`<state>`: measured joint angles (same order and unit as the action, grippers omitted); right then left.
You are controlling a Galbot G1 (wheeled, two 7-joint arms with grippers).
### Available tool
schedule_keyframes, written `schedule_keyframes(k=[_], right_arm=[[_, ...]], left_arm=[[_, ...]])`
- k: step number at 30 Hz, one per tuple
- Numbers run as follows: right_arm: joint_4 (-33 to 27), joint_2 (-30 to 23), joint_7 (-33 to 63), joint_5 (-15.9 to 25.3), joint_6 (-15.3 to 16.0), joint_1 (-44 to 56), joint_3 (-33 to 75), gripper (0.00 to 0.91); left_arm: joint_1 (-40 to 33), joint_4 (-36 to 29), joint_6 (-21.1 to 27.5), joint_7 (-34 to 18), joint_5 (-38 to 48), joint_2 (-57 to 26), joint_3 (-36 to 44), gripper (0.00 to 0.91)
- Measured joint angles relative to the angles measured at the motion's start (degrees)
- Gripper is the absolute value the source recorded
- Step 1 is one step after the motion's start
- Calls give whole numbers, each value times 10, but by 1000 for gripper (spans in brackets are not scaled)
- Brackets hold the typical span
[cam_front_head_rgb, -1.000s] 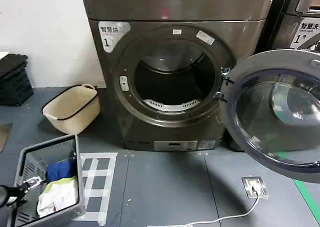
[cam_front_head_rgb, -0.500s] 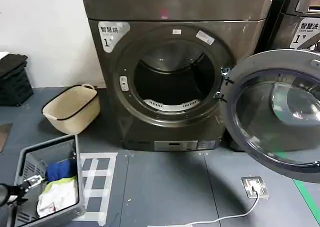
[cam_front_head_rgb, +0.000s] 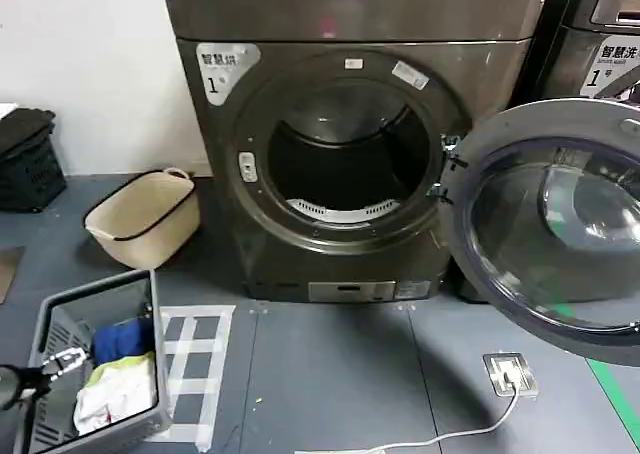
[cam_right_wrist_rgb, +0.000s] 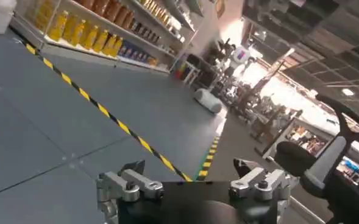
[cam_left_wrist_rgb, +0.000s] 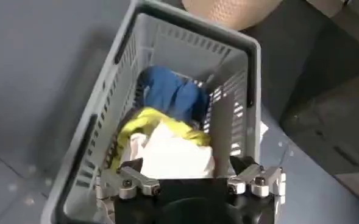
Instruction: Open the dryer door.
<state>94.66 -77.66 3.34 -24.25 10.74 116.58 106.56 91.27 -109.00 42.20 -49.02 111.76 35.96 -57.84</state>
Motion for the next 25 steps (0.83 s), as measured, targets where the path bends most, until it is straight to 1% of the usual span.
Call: schedule_keyframes(k=[2, 6, 25], right_arm=[[0, -1, -1, 0, -1, 0, -1, 907], [1, -2, -2, 1, -5, -1, -1, 907], [2, -4, -5, 2, -7, -2, -5, 907]], left_arm=[[2, -2, 0, 8, -18, 0, 3, 907], [3, -5, 0, 12, -27, 0, 3, 907], [3, -6, 0, 12, -24, 0, 6, 907]])
